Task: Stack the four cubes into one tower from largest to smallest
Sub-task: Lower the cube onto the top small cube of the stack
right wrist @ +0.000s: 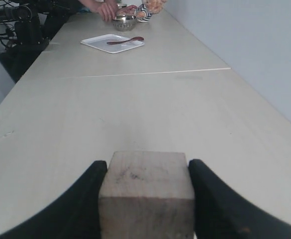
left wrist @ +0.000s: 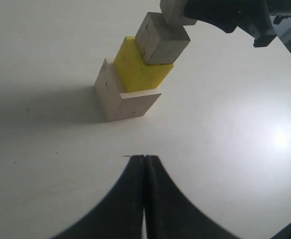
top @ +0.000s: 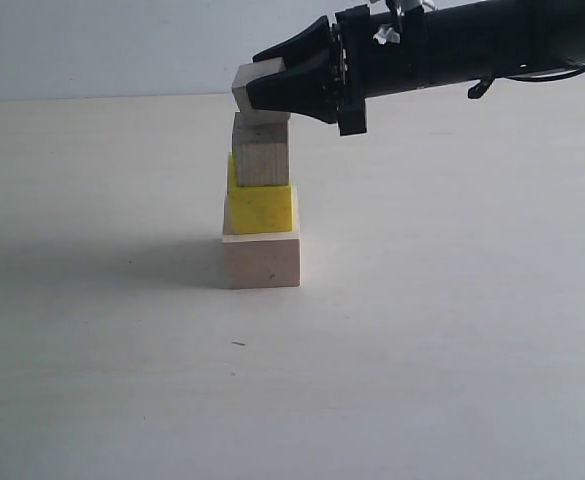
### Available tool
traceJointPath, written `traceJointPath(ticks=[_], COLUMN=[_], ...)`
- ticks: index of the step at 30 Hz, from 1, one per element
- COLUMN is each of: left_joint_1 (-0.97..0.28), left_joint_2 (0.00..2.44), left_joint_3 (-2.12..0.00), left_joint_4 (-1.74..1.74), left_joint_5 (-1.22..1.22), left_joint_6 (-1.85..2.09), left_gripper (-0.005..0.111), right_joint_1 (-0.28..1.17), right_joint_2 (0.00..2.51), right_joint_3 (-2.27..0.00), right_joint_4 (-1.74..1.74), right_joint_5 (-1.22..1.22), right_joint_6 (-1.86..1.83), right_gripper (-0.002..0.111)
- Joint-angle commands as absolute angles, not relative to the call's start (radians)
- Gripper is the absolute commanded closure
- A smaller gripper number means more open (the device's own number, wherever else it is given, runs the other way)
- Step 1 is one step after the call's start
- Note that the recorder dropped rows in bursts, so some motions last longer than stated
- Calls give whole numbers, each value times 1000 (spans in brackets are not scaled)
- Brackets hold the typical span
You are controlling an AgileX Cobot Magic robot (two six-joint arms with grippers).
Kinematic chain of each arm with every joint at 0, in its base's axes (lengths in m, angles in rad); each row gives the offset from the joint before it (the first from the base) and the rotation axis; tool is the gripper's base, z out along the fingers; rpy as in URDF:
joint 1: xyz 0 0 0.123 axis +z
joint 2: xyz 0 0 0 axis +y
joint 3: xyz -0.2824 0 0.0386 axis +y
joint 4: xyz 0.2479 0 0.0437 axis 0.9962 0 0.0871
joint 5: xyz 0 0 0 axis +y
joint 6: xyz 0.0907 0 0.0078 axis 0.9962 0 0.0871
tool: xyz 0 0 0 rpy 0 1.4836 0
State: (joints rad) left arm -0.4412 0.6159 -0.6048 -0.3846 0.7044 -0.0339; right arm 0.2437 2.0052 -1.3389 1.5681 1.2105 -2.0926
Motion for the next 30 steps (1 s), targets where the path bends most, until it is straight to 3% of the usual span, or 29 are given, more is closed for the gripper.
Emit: traceJointPath(ticks=[1, 30], left_joint_1=[-438, -438], left_joint_2=[613, 613], left_joint_3=[-604, -604], left_joint_4=[-377, -384], left_joint_5=[701, 742], left_joint_6=[-27, -29], left_gripper=[107, 107], right_joint_1=[268, 255], right_joint_2=[2001, 1970], right_joint_3=[-1343, -1343], right_joint_4=[1557, 1579], right_joint_5=[1221, 1221], right_joint_6=[-2083, -2097], right_gripper=[108, 108])
